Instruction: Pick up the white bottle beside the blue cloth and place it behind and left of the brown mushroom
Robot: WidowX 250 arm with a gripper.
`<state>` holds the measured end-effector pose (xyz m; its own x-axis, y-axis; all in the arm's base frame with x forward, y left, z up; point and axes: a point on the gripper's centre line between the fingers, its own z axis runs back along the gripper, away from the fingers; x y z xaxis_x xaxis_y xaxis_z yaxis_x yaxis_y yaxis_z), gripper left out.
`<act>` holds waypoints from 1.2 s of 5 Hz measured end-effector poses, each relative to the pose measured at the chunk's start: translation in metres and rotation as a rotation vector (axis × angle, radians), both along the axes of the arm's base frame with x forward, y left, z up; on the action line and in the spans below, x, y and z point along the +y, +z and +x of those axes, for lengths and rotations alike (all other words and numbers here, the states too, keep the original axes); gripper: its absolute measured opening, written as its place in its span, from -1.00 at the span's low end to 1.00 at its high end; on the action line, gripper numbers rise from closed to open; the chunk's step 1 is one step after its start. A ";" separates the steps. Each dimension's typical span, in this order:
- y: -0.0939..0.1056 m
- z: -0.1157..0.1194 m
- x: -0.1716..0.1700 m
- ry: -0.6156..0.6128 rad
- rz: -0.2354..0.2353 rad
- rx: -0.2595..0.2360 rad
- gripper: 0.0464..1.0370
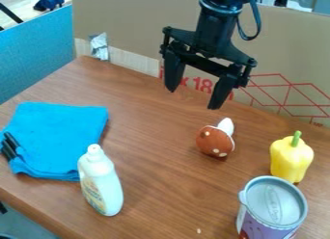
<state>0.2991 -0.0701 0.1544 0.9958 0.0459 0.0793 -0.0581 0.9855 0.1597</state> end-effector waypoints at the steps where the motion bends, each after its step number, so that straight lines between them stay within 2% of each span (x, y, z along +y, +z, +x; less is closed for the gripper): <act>1: -0.010 -0.003 0.001 -0.002 -0.003 0.030 0.95; 2: -0.007 -0.028 0.010 -0.110 -0.125 -0.018 0.95; 3: 0.000 -0.045 0.022 -0.172 -0.195 -0.036 0.95; 4: 0.006 -0.072 0.036 -0.198 -0.160 -0.008 0.95; 5: 0.005 -0.089 0.055 -0.138 -0.077 0.052 0.95; 6: 0.018 -0.100 0.064 -0.124 0.008 0.034 0.95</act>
